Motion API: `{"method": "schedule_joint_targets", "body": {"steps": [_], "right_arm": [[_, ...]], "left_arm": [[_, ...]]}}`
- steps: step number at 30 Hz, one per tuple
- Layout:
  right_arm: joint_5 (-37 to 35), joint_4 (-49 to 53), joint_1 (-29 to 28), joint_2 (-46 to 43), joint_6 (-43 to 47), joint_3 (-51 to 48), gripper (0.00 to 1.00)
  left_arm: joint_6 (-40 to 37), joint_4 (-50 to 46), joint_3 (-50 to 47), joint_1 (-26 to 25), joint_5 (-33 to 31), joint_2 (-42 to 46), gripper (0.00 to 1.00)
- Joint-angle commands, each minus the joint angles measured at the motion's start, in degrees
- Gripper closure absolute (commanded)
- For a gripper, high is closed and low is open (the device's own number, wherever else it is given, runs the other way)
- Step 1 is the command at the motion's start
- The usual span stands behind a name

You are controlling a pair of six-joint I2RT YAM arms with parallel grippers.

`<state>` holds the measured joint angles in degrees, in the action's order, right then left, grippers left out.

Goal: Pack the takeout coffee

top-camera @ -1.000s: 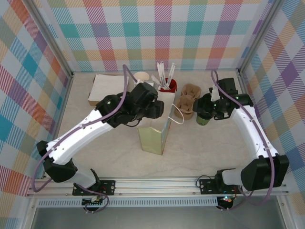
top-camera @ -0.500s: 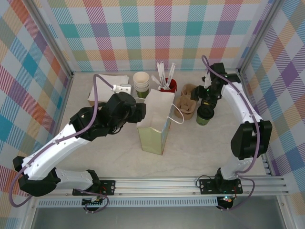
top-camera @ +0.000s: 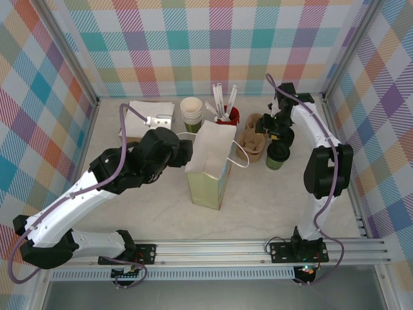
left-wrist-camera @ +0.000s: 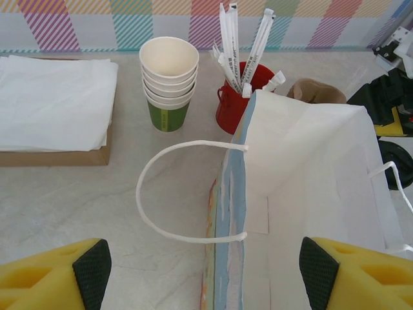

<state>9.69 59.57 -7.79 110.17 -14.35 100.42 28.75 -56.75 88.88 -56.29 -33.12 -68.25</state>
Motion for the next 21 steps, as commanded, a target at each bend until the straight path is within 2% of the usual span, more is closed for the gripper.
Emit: {"method": "schedule_joint_targets", "body": {"steps": [1,15,21], "right_arm": [[0.0,2.2,0.2,1.9,0.7,2.4,0.45],[-1.5,4.5,-0.8,7.2,2.8,6.2,0.52],[-1.0,4.7,-1.1,7.9,2.8,6.2,0.59]], "left_arm": [[-0.1,-0.1,-0.4,-0.8,-1.4,-0.1,0.21],[0.1,-0.6,-0.5,-0.8,-1.8,-0.4,0.20],[0.1,-0.7,-0.4,-0.8,-1.9,-0.4,0.20]]}}
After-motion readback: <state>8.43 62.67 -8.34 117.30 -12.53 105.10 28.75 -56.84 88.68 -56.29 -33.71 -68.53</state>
